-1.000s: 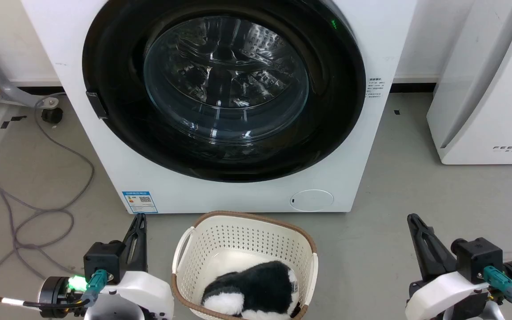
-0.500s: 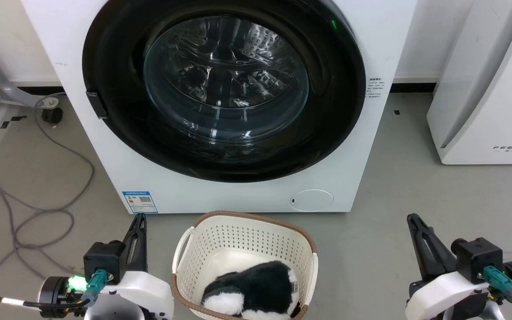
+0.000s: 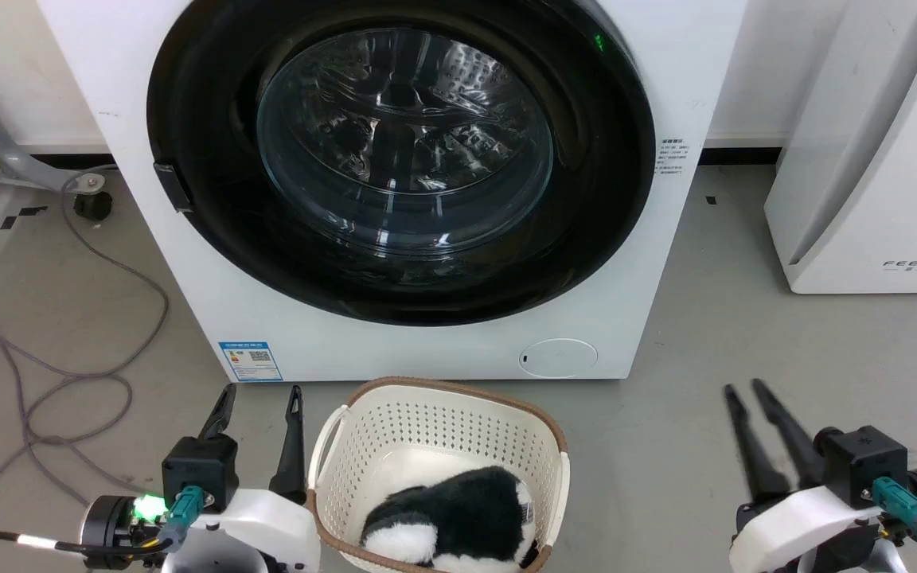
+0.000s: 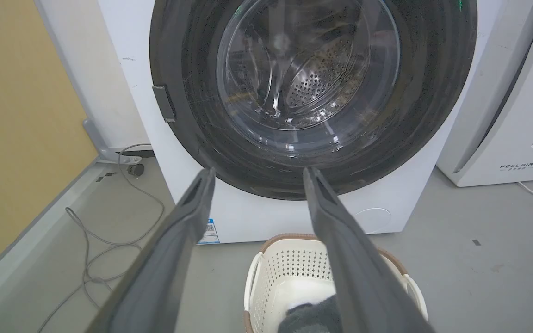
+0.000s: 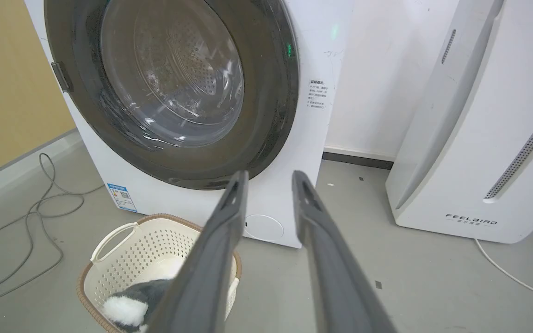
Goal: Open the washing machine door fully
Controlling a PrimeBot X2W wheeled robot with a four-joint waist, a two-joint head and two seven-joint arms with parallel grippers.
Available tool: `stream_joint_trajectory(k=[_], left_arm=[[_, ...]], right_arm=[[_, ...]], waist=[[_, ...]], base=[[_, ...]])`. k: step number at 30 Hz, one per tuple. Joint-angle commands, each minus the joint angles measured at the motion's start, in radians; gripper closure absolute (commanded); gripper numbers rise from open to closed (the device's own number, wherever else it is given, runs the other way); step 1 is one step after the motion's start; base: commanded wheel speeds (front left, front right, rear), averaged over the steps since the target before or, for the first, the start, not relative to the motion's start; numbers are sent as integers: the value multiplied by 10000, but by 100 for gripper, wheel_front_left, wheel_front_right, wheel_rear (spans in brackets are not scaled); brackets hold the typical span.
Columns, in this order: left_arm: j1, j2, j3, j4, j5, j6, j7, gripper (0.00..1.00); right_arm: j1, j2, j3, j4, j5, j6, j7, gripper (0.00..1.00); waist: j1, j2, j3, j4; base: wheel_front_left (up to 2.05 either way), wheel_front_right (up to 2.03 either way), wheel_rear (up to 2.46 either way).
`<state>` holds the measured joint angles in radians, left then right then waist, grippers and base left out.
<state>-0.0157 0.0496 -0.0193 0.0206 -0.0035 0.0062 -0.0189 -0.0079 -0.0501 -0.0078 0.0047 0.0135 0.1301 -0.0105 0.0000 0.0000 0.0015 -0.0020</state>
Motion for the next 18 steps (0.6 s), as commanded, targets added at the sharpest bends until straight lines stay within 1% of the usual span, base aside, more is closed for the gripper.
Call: stream_joint_trajectory(k=[1,13,18], left_arm=[[-87,2,-41,56,-83,34,-85,0],[-171,3,-228,200,-224,119,-335,0],[-207,3,-315,256,-287,151,-440,0]], right_arm=[[83,0,-34,6,64,1,-76,100],[92,0,-169,107,527,1,-328,100],[52,0,-207,231,1387,1,-461,100]], waist=[[0,0,5,0],[0,0,39,-23],[0,0,54,-28]], base=[[0,0,0],[0,0,0],[0,0,0]])
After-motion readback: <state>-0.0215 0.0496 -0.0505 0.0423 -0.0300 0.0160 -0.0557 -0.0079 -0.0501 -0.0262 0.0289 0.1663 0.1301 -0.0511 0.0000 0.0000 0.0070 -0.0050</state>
